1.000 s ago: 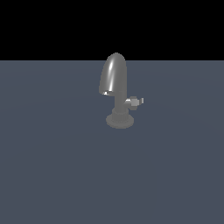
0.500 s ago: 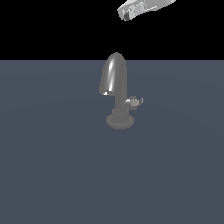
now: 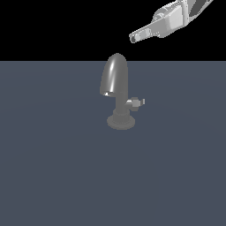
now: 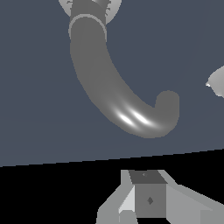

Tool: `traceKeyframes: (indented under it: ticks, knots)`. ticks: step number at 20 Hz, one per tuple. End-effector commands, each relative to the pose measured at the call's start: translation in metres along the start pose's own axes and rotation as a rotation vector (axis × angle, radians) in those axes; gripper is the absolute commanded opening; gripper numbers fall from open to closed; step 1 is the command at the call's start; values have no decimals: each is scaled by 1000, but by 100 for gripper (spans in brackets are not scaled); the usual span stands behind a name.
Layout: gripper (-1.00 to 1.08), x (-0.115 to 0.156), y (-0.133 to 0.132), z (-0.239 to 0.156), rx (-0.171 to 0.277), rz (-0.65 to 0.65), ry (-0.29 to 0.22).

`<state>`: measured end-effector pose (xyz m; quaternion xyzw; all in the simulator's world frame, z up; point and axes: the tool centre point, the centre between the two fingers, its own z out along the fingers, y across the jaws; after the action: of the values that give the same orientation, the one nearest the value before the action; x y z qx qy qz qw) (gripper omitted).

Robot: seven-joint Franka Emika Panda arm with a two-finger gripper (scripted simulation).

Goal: Turn on the faucet by rotating a designated handle.

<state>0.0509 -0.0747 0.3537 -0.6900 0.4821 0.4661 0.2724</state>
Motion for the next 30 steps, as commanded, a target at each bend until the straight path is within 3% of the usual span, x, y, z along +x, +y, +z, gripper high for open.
traceKeyframes:
  ticks: [1,22,30]
  knots:
    - [-100,14,-4,-1,24,45,-46]
    - [-100,147,-5,19,240,450,-441]
    - [-100,175,1,33,290,541,-530]
